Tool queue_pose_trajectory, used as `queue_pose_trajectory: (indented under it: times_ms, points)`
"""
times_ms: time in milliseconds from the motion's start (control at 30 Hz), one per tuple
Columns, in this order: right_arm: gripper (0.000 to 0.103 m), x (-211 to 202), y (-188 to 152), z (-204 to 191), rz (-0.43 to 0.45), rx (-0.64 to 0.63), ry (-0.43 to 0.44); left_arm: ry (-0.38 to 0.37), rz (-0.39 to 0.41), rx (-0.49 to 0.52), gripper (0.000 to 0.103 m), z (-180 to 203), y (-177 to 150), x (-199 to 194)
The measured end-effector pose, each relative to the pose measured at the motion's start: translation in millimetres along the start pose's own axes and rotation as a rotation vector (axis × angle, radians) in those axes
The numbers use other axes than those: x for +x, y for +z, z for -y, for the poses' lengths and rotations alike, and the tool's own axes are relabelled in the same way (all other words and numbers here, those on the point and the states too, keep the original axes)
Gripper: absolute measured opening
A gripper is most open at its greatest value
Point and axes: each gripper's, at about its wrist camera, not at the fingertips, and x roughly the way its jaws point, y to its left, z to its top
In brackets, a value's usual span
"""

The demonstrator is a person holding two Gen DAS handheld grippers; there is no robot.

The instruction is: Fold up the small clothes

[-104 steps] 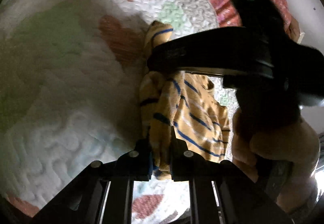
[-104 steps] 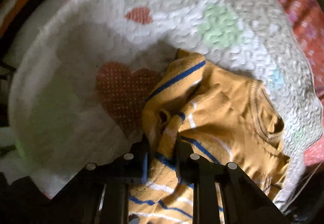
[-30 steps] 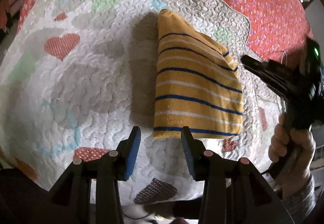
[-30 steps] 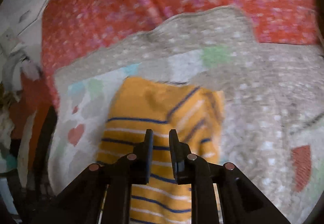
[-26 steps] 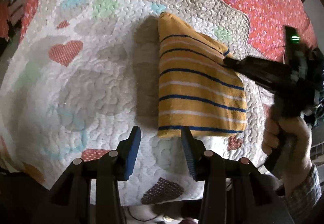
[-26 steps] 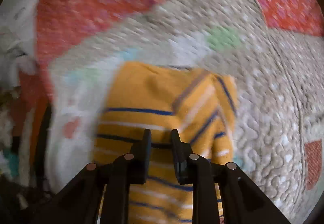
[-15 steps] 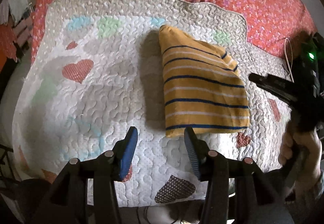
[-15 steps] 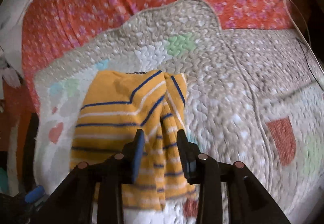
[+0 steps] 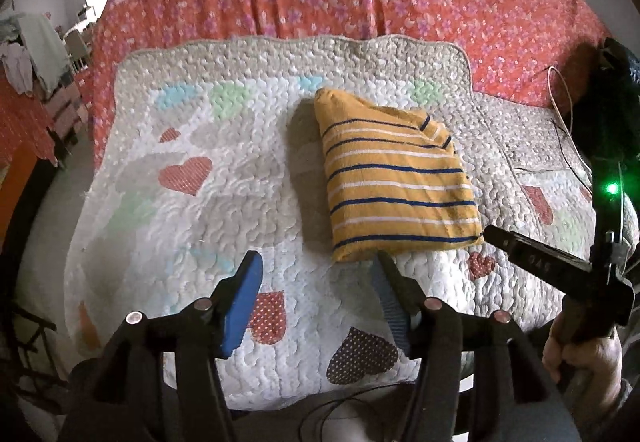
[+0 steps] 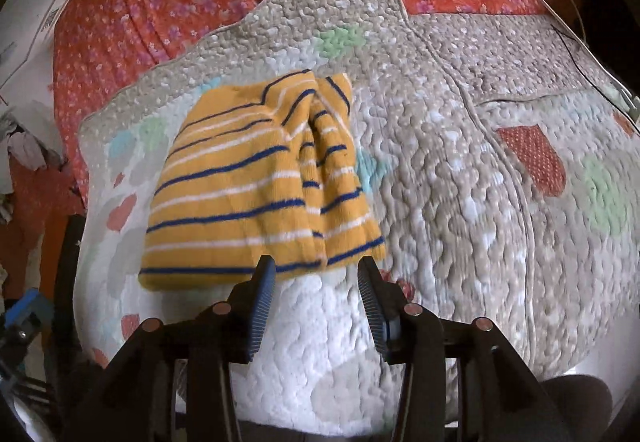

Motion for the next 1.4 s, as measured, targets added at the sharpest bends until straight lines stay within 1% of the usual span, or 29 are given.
queue_pose_trajectory:
  times_ms: [133,267,733,833,933,1000,1067,1100,1133,1167,1233,1333,1400]
  points:
    - [0.052,-9.7,-5.2,-8.0,0.013,-0.018,0.006,0.001,0.024,0.005,0.06,-0.9,-4.8,-13.1]
    - [0.054,-12.8,-7.6,-12.9,0.015,-0.03,0.009,-0.004,0.023,-0.002,0.061,-3.4,-8.3,-16.2]
    - [0.054,9.8,-11.9,-1.9,-0.033,0.006,-0.004,0.0,-0.015,-0.007,0.061,-5.7,-9.8,1.1]
    - [0.054,15.4,-10.8,2.9,-0.035,0.02,0.017,-0.007,-0.038,-0.012,0.061,-7.6,-9.4,11.0]
    - [0.055,16.0,-1.3,12.5,-0.017,0.058,0.059,-0.066,-0.085,-0.054,0.061,-19.3,-4.5,27.0]
    - [0.059,15.7,12.2,21.5,0.005,0.097,0.075,-0.131,-0.119,-0.124,0.061,-34.9,5.8,42.5]
    - [0.07,18.4,31.2,33.3,0.028,0.134,0.092,-0.177,-0.133,-0.18,0.061,-47.0,17.4,56.8]
    - [0.073,21.5,39.9,37.1,0.032,0.145,0.104,-0.197,-0.139,-0.202,0.061,-52.4,24.5,65.4]
    - [0.078,26.3,49.7,41.0,0.031,0.154,0.121,-0.217,-0.146,-0.222,0.062,-57.4,33.7,76.9]
    - [0.08,36.4,62.4,45.4,0.017,0.163,0.144,-0.234,-0.15,-0.229,0.062,-59.6,40.6,85.9]
    - [0.081,51.6,77.1,50.2,-0.004,0.171,0.162,-0.272,-0.181,-0.242,0.063,-63.7,54.8,110.2]
    - [0.082,84.7,98.4,56.2,-0.043,0.19,0.17,-0.382,-0.253,-0.301,0.063,-66.8,69.5,153.3]
    - [0.081,102.6,107.0,59.7,-0.065,0.211,0.189,-0.438,-0.278,-0.321,0.063,-65.3,75.1,173.2]
